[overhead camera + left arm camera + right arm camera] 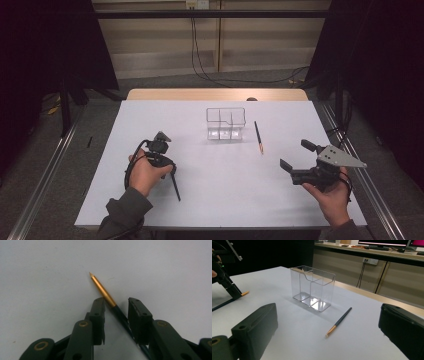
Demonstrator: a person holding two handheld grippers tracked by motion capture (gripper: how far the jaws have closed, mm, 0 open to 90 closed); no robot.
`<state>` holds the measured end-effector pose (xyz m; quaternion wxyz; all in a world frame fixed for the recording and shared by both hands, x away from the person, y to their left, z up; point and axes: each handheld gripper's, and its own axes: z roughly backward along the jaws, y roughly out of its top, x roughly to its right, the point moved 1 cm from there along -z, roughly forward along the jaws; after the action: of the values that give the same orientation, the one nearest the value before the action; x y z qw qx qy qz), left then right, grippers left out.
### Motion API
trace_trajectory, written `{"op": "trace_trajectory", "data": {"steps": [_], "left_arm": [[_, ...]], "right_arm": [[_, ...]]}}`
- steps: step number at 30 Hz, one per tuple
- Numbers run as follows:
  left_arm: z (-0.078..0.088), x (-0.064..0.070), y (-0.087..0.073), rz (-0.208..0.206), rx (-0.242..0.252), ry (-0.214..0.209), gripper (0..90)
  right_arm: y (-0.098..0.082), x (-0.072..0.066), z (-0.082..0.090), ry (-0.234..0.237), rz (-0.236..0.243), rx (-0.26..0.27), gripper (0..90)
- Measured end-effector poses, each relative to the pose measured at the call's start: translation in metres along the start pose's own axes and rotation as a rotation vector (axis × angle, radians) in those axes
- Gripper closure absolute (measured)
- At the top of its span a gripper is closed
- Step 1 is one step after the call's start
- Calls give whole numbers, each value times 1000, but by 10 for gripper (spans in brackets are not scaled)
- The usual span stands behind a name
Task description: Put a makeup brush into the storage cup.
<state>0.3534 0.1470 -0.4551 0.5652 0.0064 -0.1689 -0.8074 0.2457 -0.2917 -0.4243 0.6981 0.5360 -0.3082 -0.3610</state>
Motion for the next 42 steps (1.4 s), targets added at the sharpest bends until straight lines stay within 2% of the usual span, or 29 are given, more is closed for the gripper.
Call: {"op": "trace_trajectory", "data": {"steps": [3,5,7,12,17,20,23,26,28,33,38,40,42], "left_arm": [[0,0,0,9,-3,0,699],[0,-2,0,-3,-5,6,734],[0,-3,0,12,0,3,747],[0,-4,-1,-10,1,25,834],[-1,-3,0,-12,0,34,831],[-1,-4,1,10,-6,20,809],[-2,-5,2,9,-19,10,811],[-3,-5,3,-5,-18,20,817],[-3,-5,3,11,-18,14,818],[-3,-9,2,21,-22,-9,830],[-4,-5,3,-14,-25,26,837],[-4,-4,4,-15,-32,31,840],[-4,-5,4,-12,-38,19,841]], "right_arm": [[0,0,0,0,0,1,18],[1,0,0,0,-2,0,18],[1,0,0,2,0,1,18],[1,-1,-1,-3,4,0,18],[1,-1,-2,5,0,1,18],[1,-1,-2,9,7,-1,18],[1,-1,-3,2,3,-2,19],[1,-2,-3,2,3,-1,19],[2,-2,-3,8,3,0,19],[1,-2,-4,3,3,-1,19],[1,-2,-5,6,4,-7,20],[1,-2,-5,9,0,-7,19],[1,-2,-5,9,6,-5,20]]}}
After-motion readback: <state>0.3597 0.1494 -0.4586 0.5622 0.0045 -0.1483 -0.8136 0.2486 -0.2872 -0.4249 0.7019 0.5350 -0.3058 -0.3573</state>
